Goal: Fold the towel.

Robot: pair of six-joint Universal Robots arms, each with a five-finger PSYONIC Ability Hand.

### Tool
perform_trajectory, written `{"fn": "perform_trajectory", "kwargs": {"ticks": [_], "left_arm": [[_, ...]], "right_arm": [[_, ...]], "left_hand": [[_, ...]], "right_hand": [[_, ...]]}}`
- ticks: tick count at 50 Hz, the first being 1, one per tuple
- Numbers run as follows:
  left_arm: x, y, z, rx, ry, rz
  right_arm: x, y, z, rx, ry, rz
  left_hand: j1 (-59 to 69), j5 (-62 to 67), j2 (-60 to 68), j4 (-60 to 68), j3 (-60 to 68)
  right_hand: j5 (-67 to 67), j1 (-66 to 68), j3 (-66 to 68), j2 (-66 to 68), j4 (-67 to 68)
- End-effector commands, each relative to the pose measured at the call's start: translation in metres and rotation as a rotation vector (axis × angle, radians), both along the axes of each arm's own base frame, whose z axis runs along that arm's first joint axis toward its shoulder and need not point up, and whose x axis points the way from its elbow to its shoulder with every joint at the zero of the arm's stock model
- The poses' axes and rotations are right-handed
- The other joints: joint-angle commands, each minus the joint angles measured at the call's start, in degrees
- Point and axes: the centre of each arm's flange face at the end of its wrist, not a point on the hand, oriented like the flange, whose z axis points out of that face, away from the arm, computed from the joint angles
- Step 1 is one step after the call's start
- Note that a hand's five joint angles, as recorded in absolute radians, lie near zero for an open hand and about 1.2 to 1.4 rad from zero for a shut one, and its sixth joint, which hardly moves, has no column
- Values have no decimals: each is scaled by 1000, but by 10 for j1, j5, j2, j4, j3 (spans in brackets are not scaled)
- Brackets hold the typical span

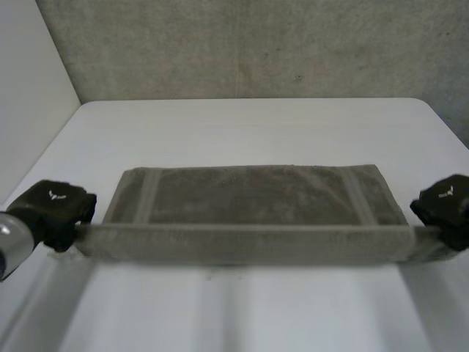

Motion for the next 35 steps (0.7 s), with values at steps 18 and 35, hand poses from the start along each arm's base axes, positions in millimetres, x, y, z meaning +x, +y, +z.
{"fn": "perform_trajectory", "kwargs": {"ticks": [18, 35], "left_arm": [[-63, -187, -64, -359, 43, 58], [-88, -164, -59, -382, 70, -11]], "right_arm": [[84, -146, -73, -517, -69, -3], [86, -148, -38, -620, -219, -25]], "left_hand": [[129, 109, 103, 103, 104], [-571, -591, -597, -597, -596]], "right_hand": [[131, 245, 120, 125, 116], [-569, -455, -580, -575, -584]]}}
